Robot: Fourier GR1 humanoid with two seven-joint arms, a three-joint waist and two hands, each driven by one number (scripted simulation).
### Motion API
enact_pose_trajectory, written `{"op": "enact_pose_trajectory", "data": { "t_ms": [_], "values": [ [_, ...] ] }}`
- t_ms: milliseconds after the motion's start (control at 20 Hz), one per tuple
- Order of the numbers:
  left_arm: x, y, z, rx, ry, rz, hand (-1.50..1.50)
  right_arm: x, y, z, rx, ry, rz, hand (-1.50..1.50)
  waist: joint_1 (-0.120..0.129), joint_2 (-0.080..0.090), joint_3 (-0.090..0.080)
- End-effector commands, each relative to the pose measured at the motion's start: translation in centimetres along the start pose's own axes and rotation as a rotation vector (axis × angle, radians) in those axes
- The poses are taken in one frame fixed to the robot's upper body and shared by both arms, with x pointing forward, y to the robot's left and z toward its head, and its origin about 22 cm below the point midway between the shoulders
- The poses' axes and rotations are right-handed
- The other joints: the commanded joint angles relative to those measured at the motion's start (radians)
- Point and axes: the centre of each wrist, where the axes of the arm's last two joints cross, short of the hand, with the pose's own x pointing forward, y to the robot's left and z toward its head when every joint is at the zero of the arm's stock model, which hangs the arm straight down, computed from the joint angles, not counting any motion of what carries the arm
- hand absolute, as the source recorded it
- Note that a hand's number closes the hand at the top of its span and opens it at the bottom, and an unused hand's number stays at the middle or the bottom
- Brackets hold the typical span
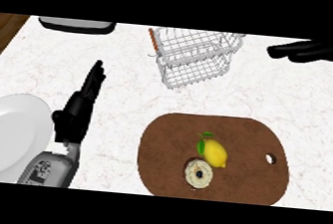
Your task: Pick the lemon from the cutting board and place it in the tiered basket
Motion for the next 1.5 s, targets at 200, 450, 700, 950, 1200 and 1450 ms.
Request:
{"op": "enact_pose_trajectory", "data": {
  "t_ms": [200, 450, 700, 950, 1200, 1450],
  "values": [
    [1.2, -0.3, 1.3, 0.0, -0.011, 0.001, 0.0, 4.0, 4.4, -2.8, 0.227, 0.09, 0.312, -1.5, -0.005, 0.002, -0.001],
    [1.6, 0.6, 0.7, 0.007, -0.01, -0.02, 0.0, 4.5, 6.1, -3.9, 0.278, 0.098, 0.36, -1.5, -0.019, 0.0, -0.003],
    [0.4, 0.3, 2.2, 0.022, -0.008, -0.016, 0.0, 3.7, 8.5, -5.2, 0.303, 0.132, 0.395, -1.5, -0.009, 0.002, -0.003],
    [0.0, -0.6, 0.9, 0.026, 0.003, -0.004, 0.0, 3.2, 9.7, -4.9, 0.367, 0.226, 0.426, -1.5, -0.016, 0.005, -0.003],
    [0.5, -1.2, 0.7, 0.024, 0.01, 0.003, 0.0, 2.4, 9.5, -4.3, 0.377, 0.273, 0.46, -1.5, -0.014, 0.006, -0.002],
    [0.6, -1.2, 0.4, 0.019, -0.015, -0.002, 0.0, 0.8, 10.8, -4.5, 0.365, 0.277, 0.545, -1.5, -0.016, 0.006, -0.002]
  ]
}}
